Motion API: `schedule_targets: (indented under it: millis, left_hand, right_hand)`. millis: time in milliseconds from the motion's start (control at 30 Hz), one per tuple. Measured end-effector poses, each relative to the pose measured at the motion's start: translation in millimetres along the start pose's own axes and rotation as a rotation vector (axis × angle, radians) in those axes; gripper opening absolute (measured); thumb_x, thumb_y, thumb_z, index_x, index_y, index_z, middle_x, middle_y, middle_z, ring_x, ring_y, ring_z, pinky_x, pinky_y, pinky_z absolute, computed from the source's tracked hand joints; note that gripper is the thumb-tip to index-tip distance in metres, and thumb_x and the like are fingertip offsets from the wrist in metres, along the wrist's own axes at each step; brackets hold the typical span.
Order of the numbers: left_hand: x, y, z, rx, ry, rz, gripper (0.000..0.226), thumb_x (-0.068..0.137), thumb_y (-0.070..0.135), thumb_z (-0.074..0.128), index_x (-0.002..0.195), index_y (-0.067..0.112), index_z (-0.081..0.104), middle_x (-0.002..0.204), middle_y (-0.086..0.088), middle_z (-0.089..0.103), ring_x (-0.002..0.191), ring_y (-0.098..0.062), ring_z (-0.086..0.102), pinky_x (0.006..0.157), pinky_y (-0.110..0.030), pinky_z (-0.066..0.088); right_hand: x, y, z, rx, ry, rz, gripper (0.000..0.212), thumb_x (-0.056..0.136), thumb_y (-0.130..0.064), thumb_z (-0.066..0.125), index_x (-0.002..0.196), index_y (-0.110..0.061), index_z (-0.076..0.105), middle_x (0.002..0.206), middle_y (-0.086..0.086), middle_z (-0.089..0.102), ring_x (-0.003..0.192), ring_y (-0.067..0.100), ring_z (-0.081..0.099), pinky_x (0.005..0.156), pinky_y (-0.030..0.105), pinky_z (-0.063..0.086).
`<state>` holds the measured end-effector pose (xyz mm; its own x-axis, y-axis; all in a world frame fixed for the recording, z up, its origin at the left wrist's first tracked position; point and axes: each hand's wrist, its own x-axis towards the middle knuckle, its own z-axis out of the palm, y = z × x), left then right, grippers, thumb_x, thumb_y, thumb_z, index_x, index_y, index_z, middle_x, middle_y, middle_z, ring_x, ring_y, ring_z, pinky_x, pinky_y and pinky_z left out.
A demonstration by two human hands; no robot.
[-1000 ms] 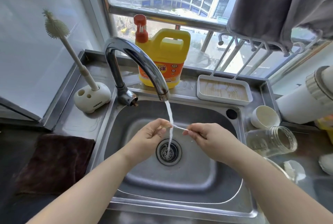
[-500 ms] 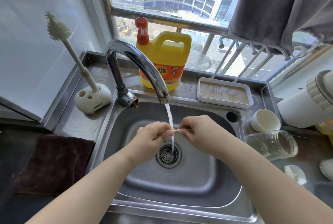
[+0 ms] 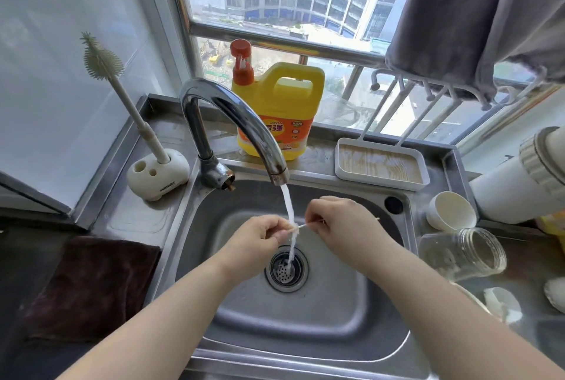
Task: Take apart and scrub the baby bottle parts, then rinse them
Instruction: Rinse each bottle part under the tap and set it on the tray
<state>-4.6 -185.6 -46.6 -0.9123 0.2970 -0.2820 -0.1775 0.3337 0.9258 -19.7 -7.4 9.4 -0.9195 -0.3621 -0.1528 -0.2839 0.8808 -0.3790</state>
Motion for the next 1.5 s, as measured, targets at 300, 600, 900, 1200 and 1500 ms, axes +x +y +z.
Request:
schedule_targets:
  millis: [300, 600, 900, 1200, 1500]
  left_hand:
    - [2, -5, 3, 0.099, -0.025, -0.035, 0.024, 0.100, 0.024, 0.043, 0.093, 0.014, 0.065, 0.084, 0.009, 0.065, 0.077, -0.003, 0.058, 0.076, -0.023, 0.044]
    - [3, -7, 4, -0.051, -0.021, -0.006, 0.013, 0.095, 0.012, 0.052, 0.086, 0.017, 0.059, 0.067, 0.010, 0.056, 0.062, -0.006, 0.049, 0.067, -0.026, 0.045]
    - [0, -6, 8, -0.006, -0.001, -0.043, 0.025, 0.101, 0.028, 0.038, 0.092, 0.023, 0.060, 0.060, 0.015, 0.048, 0.052, 0.005, 0.047, 0.055, -0.012, 0.035]
    - [-2, -3, 8, 0.026, -0.028, 0.020, 0.021, 0.099, 0.019, 0.045, 0.088, 0.022, 0.062, 0.076, 0.014, 0.058, 0.066, 0.005, 0.050, 0.066, -0.012, 0.040]
    - [-12, -7, 5, -0.047, -0.014, -0.105, 0.026, 0.102, 0.020, 0.036, 0.099, 0.012, 0.060, 0.072, 0.009, 0.052, 0.062, 0.002, 0.047, 0.065, -0.017, 0.039]
  right_hand:
    - [-1, 8, -8, 0.024, -0.078, 0.028, 0.019, 0.094, -0.026, 0.052, 0.100, -0.018, 0.069, 0.097, -0.002, 0.066, 0.092, 0.016, 0.058, 0.081, 0.027, 0.044]
    - [0, 11, -6, 0.047, -0.004, 0.071, 0.020, 0.094, -0.027, 0.050, 0.094, -0.015, 0.066, 0.089, -0.003, 0.061, 0.093, 0.017, 0.052, 0.075, 0.027, 0.036]
    - [-3, 12, -14, -0.105, 0.051, 0.079, 0.014, 0.092, -0.028, 0.051, 0.091, -0.027, 0.064, 0.094, -0.012, 0.059, 0.091, 0.015, 0.056, 0.065, 0.026, 0.033]
    - [-3, 7, -5, -0.111, -0.034, -0.071, 0.018, 0.091, -0.019, 0.049, 0.092, -0.018, 0.067, 0.094, -0.004, 0.063, 0.093, 0.020, 0.058, 0.071, 0.032, 0.046]
    - [-5, 15, -5, -0.107, 0.053, 0.039, 0.014, 0.090, -0.023, 0.053, 0.090, -0.023, 0.067, 0.093, -0.007, 0.063, 0.088, 0.018, 0.058, 0.066, 0.028, 0.044]
